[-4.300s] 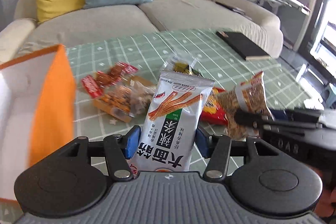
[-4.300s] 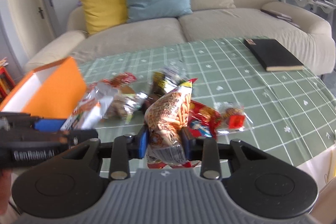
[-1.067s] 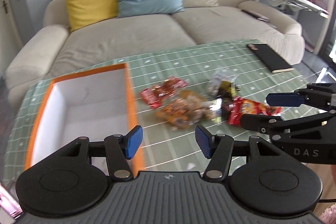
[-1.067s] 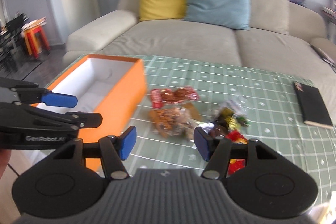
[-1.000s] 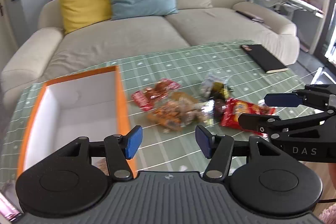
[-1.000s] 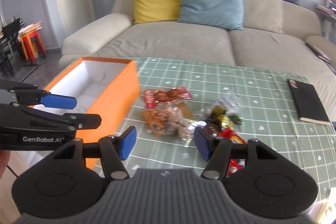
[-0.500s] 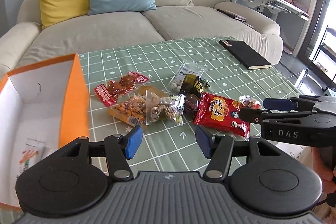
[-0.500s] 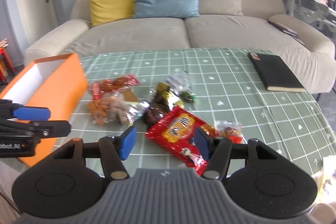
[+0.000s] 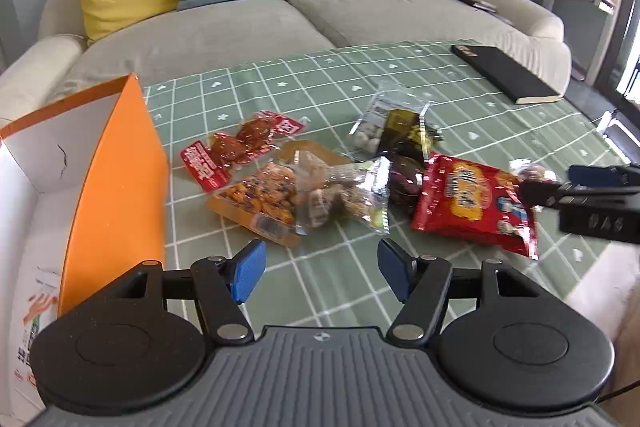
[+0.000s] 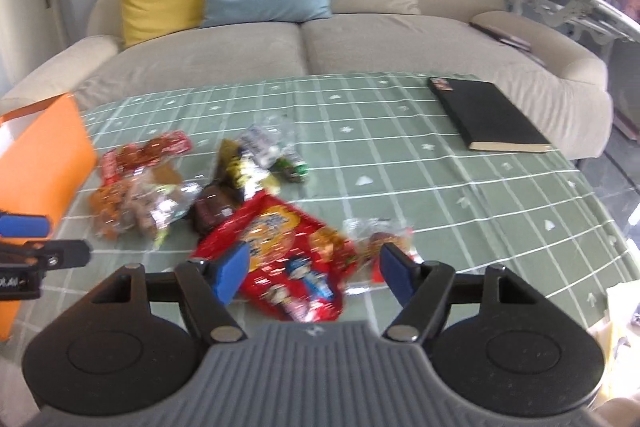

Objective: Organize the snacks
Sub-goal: 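Grasp a clear nut packet with left tool while right tool grasps a red-wrapped candy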

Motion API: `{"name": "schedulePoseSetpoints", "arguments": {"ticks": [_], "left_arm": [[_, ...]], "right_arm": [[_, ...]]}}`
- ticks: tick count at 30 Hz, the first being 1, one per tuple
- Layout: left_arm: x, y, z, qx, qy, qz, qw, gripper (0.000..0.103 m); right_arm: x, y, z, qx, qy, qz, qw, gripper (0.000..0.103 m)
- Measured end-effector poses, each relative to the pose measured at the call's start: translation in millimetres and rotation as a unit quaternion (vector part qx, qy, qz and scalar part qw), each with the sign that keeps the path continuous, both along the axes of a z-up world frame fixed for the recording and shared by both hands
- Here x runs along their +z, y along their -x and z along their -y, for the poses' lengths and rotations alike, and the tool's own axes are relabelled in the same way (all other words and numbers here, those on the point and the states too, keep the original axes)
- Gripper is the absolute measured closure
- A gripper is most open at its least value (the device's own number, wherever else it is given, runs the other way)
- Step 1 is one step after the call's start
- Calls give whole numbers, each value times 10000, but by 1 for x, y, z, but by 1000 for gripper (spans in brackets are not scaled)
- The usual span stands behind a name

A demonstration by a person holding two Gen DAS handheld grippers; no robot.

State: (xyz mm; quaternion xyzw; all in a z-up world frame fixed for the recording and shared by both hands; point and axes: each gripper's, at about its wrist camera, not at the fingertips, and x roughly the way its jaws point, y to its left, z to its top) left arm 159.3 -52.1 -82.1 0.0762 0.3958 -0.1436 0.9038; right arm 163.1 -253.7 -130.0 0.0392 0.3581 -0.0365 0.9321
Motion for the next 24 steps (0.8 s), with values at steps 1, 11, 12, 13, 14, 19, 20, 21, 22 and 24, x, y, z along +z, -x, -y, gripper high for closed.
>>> {"name": "schedulePoseSetpoints", "arguments": {"ticks": [1, 11, 12, 13, 14, 19, 20, 21, 22, 24], "left_arm": [[-1, -3, 0, 0, 5, 23, 10000, 28], [-10, -38, 19, -96, 247, 196, 9995, 17], [-12, -41, 21, -111, 273, 196, 9994, 17], [-13, -45, 23, -119, 285, 196, 9993, 16], [-15, -48, 25, -116, 285, 201, 9993, 15], [-27, -60, 32, -86, 116, 238, 9996, 15], [-30, -62, 33, -68, 68, 239, 9997, 15], [-32, -64, 34, -40, 24, 219, 9998, 15], [-33, -65, 35, -35, 17, 201, 9998, 14], [-36, -66, 38, -64, 4, 162, 9998, 14]], "right_arm": [[-1, -3, 4, -80, 14, 10, 10000, 34], [-21, -32, 33, -780, 22, -228, 9967, 46], [-23, -34, 36, -814, -27, -270, 9963, 46], [-25, -36, 39, -833, -93, -314, 9960, 46], [-27, -38, 41, -855, -149, -357, 9956, 47], [-34, -42, 47, -980, -300, -433, 9938, 49], [-35, -43, 49, -1010, -336, -442, 9933, 49], [-36, -43, 50, -1030, -356, -440, 9931, 49], [-37, -43, 50, -1037, -364, -448, 9929, 50], [-38, -44, 52, -1057, -438, -479, 9923, 50]]}}
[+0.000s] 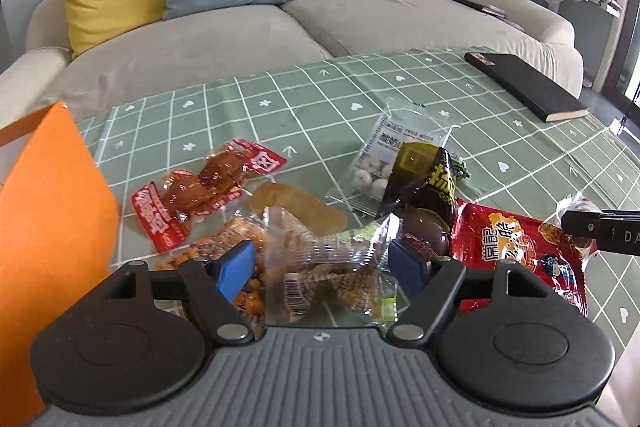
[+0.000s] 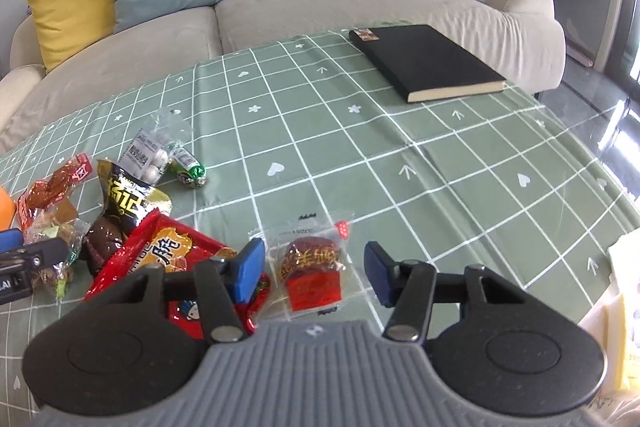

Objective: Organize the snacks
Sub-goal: 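Grasp a clear nut packet with left tool while right tool grasps a red-wrapped candy, then carry both snacks into the orange box and open both tools to release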

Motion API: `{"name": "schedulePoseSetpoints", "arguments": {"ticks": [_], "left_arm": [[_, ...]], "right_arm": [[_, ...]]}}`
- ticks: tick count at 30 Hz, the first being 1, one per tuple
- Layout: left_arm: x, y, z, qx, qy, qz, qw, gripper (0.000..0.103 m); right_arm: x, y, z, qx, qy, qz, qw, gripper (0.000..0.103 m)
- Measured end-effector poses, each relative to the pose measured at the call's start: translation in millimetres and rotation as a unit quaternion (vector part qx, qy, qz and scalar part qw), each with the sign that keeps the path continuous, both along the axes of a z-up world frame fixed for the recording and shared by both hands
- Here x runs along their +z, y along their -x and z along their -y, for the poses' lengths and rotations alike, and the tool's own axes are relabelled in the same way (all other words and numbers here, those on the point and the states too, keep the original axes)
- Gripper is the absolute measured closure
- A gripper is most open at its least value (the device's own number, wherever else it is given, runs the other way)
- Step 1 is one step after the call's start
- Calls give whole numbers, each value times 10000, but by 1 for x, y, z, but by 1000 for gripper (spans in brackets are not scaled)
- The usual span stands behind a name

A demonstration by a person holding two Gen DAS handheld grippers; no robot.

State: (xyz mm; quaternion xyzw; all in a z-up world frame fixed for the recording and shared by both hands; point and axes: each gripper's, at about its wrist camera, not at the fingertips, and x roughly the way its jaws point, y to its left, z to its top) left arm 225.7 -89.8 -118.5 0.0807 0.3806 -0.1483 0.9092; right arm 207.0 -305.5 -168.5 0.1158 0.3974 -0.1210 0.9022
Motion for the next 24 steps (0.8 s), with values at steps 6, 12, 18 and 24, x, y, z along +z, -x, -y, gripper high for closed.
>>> {"name": "schedulePoseSetpoints", "arguments": {"ticks": [6, 12, 18, 24], "left_arm": [[-5, -2, 10, -1, -298, 70, 9995, 14], [-4, 0, 12, -17, -402, 116, 9991, 29], [3, 9, 13, -49, -340, 188, 9992, 46], [26, 34, 3, 137, -22, 434, 9990, 46]], "right_arm": [[-4, -1, 6, -166, -238, -76, 9996, 49], [-9, -1, 9, -294, -358, -229, 9987, 60], [-5, 1, 10, -319, -343, -184, 9987, 62], [10, 8, 1, -186, 32, 143, 9997, 63]]}}
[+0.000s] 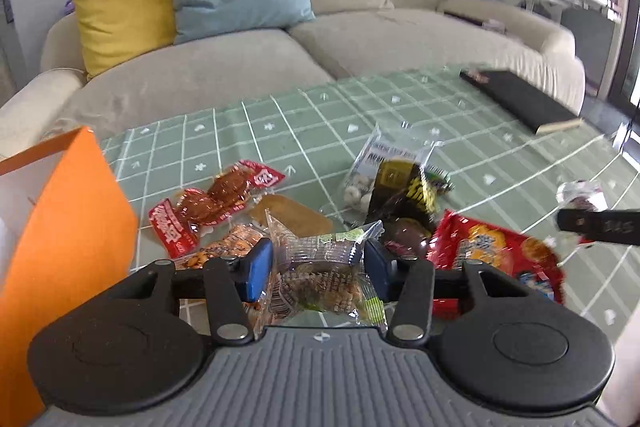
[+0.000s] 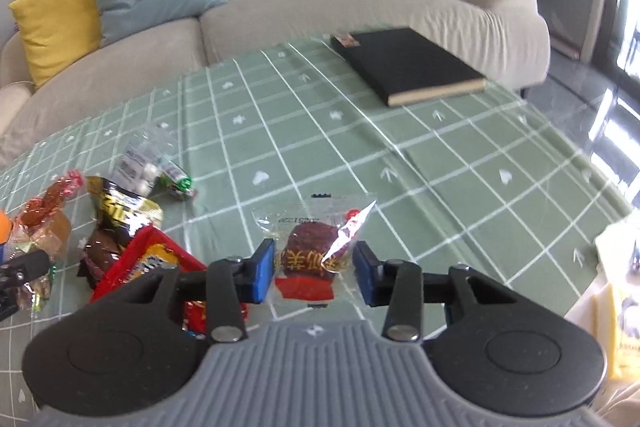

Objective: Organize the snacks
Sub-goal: 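Carry both snacks into the orange box and open both tools to release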

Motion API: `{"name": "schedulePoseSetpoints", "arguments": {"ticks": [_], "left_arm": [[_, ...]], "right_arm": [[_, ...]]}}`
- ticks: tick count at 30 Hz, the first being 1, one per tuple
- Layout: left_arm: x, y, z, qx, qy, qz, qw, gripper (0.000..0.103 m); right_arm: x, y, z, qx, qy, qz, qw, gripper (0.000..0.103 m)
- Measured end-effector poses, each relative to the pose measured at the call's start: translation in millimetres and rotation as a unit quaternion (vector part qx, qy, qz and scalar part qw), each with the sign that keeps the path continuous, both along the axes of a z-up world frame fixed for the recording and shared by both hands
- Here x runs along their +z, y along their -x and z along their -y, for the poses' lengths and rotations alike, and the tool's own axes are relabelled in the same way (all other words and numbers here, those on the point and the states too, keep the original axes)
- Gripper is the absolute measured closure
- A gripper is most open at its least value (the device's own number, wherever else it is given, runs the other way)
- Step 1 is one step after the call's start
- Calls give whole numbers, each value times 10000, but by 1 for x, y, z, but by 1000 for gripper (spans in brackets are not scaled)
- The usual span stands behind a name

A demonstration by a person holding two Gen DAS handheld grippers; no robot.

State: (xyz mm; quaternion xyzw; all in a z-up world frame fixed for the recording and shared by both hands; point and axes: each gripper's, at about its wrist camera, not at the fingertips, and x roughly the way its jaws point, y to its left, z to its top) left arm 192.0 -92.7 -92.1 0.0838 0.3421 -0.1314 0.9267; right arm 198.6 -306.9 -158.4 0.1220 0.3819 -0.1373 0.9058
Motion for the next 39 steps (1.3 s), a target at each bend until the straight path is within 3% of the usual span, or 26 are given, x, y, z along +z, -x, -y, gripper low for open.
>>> {"name": "schedulePoseSetpoints", "arguments": {"ticks": [11, 17, 21, 28, 33, 39], "left_arm": [[58, 43, -40, 340, 212, 272, 9988, 46], [79, 52, -81, 725, 341, 202, 9966, 46], [86, 57, -114, 1013, 306, 136, 9943, 46], [97, 63, -171, 1673, 301, 118, 9854, 46], [93, 62, -209, 2186, 524, -135, 9743, 46], [76, 54, -238, 2452, 786, -530, 9648, 46]], "right_arm": [[28, 24, -51, 1321, -123, 542, 9897, 63], [59, 42, -94, 1912, -539, 794, 9768, 63], [88, 53, -132, 2502, -637, 1084, 9600, 63], [133, 50, -206, 3645, -880, 1324, 9175, 63], [146, 31, -259, 4233, -851, 1019, 8962, 63], [142, 13, -306, 4688, -350, 730, 8796, 63]]}}
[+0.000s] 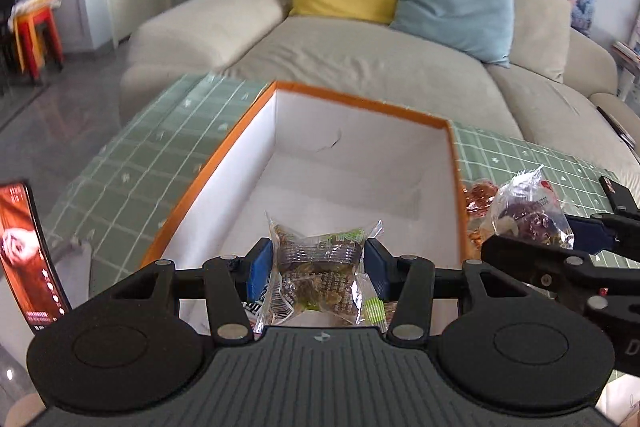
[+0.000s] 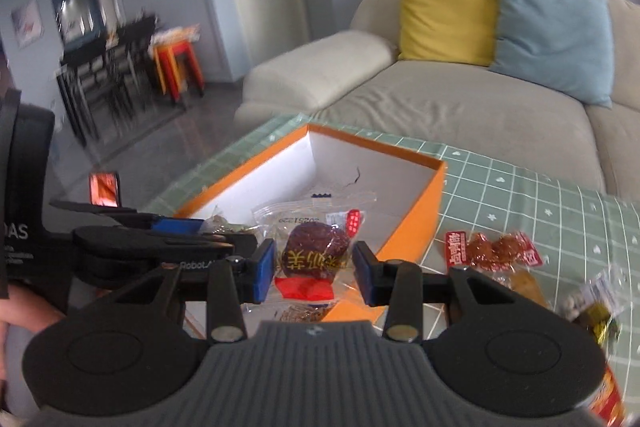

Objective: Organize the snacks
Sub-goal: 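Carry both snacks into the orange box and open both tools to release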

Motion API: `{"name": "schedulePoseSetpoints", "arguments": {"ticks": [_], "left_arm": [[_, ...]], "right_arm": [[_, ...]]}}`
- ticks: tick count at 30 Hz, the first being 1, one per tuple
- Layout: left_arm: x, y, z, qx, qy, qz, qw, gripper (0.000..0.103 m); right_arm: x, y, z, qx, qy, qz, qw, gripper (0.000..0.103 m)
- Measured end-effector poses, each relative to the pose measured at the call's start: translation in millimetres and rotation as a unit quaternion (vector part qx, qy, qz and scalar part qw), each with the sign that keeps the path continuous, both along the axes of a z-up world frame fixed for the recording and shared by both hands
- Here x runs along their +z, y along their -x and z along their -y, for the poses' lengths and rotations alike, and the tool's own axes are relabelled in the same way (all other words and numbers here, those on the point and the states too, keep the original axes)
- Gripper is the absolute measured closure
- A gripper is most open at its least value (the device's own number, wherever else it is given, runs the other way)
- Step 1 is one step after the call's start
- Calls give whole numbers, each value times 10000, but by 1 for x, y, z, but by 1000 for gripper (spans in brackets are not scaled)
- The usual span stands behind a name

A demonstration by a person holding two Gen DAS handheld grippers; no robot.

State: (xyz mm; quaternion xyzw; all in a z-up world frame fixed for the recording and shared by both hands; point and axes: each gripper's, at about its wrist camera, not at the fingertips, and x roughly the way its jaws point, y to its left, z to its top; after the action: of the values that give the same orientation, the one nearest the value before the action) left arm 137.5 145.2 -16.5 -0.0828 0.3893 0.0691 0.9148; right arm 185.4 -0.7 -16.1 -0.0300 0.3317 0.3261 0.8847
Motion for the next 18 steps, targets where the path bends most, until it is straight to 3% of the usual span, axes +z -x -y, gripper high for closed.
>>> {"name": "schedulePoseSetpoints", "arguments": {"ticks": [5, 13, 18], "left_arm": [[-15, -14, -6, -76, -120, -270, 9995, 46], [-36, -38, -8, -390, -279, -697, 9964, 46], [-51, -44, -12, -421, -418, -1076, 9924, 46]], "right_arm": [[-9, -12, -18, 339, 654, 171, 9971, 63], [-31, -43, -43, 760, 1331, 84, 9881, 63], [-42, -50, -60, 1065, 1717, 272, 9790, 63]]}}
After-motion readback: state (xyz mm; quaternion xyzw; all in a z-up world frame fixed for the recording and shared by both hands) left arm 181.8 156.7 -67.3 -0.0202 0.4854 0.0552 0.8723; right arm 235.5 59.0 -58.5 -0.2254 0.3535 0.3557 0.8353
